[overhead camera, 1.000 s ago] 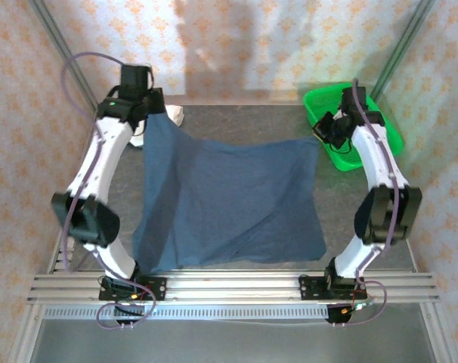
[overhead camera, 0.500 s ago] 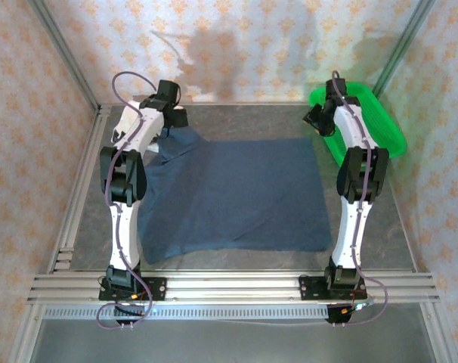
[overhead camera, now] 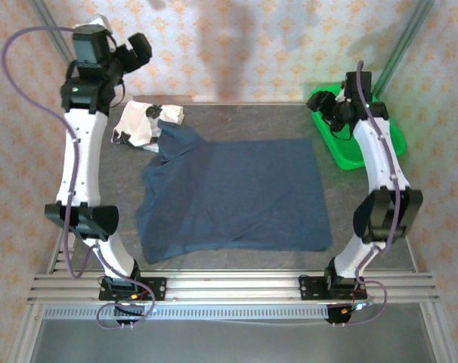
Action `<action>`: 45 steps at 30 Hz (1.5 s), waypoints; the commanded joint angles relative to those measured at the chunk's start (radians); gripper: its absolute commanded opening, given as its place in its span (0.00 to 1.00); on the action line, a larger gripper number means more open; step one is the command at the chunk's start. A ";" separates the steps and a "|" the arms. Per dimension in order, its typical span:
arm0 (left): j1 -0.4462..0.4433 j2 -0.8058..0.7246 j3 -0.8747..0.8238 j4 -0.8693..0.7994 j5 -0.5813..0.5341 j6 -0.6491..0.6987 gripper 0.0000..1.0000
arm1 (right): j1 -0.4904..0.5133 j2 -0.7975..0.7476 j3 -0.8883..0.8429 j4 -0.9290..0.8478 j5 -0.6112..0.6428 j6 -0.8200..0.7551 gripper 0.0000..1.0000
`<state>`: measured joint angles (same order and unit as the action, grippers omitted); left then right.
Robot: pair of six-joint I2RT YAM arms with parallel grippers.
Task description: Fold and stack the t-shirts
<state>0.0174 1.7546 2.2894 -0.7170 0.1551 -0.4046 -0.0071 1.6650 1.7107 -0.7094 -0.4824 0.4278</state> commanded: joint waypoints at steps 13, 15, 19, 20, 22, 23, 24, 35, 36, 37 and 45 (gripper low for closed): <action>0.028 0.203 -0.141 -0.157 0.168 -0.269 0.85 | 0.102 -0.066 -0.484 0.329 -0.108 0.282 0.71; 0.007 0.338 0.024 -0.274 0.134 -0.224 0.81 | 0.101 -0.004 -0.460 0.329 -0.094 0.272 0.70; -0.005 0.550 0.222 -0.405 0.081 -0.232 0.75 | 0.102 0.134 -0.378 0.332 -0.088 0.267 0.68; -0.003 0.570 0.229 -0.401 0.065 -0.241 0.74 | 0.101 0.165 -0.356 0.335 -0.086 0.265 0.68; 0.007 0.609 0.219 -0.384 0.053 -0.281 0.72 | 0.100 0.230 -0.300 0.315 -0.077 0.270 0.66; 0.013 0.627 0.228 -0.384 0.053 -0.295 0.69 | 0.101 0.251 -0.281 0.313 -0.081 0.277 0.65; 0.017 0.646 0.246 -0.393 0.037 -0.305 0.69 | 0.101 0.267 -0.262 0.315 -0.082 0.279 0.65; 0.036 0.739 0.243 -0.301 0.017 -0.352 0.62 | 0.079 0.398 -0.123 0.226 -0.071 0.230 0.62; 0.036 0.746 0.244 -0.291 0.015 -0.356 0.61 | 0.074 0.405 -0.119 0.223 -0.071 0.229 0.62; 0.039 0.754 0.247 -0.286 0.014 -0.362 0.61 | 0.069 0.410 -0.117 0.222 -0.071 0.229 0.62; 0.057 0.811 0.271 -0.235 0.026 -0.365 0.55 | 0.026 0.438 -0.084 0.203 -0.062 0.208 0.61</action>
<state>0.0589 2.5381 2.5225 -0.9836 0.2008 -0.7593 0.0322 2.0846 1.5787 -0.4770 -0.5716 0.6609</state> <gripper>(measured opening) 0.555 0.610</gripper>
